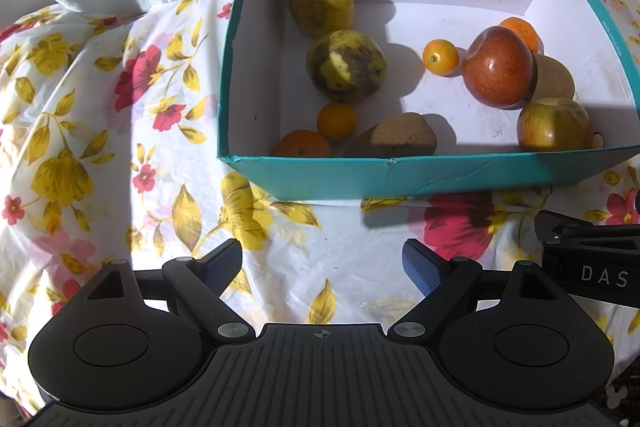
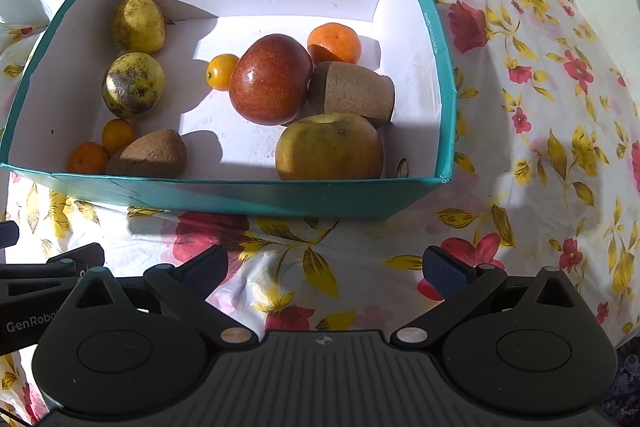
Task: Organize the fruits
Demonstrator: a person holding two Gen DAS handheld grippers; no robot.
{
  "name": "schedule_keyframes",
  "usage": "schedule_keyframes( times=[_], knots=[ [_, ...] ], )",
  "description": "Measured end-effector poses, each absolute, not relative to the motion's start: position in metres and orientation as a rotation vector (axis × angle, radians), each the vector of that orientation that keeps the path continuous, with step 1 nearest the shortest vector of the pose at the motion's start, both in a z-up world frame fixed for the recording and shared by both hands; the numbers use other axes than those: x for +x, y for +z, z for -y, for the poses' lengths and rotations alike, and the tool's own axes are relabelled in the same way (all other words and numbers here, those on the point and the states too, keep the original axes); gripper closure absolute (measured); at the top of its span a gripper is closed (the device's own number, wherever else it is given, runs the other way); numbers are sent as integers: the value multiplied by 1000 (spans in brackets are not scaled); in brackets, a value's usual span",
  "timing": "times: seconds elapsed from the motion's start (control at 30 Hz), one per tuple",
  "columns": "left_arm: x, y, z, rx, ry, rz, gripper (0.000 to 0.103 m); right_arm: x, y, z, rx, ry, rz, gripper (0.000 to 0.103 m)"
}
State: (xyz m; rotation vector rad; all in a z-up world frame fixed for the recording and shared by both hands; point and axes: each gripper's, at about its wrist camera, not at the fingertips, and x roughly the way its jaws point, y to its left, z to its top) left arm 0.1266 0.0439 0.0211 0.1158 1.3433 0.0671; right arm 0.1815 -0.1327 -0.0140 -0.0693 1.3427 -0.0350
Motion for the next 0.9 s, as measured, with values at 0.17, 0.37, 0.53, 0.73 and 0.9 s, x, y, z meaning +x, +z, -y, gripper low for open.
schedule_keyframes(
  times=[0.17,0.37,0.53,0.73,0.9],
  knots=[
    [127,21,-44,117,66,-1345,12,181,-14,134,-67,-38,-1342,0],
    [127,20,-44,118,63,-1346,12,181,-14,134,-65,-39,-1343,0],
    [127,20,-44,117,62,-1348,12,181,-14,133,-69,-41,-1341,0],
    [128,19,-45,118,63,-1354,12,181,-14,133,-69,-42,-1342,0],
    [128,18,-45,121,64,-1358,12,182,-14,133,-69,-44,-1343,0]
  ],
)
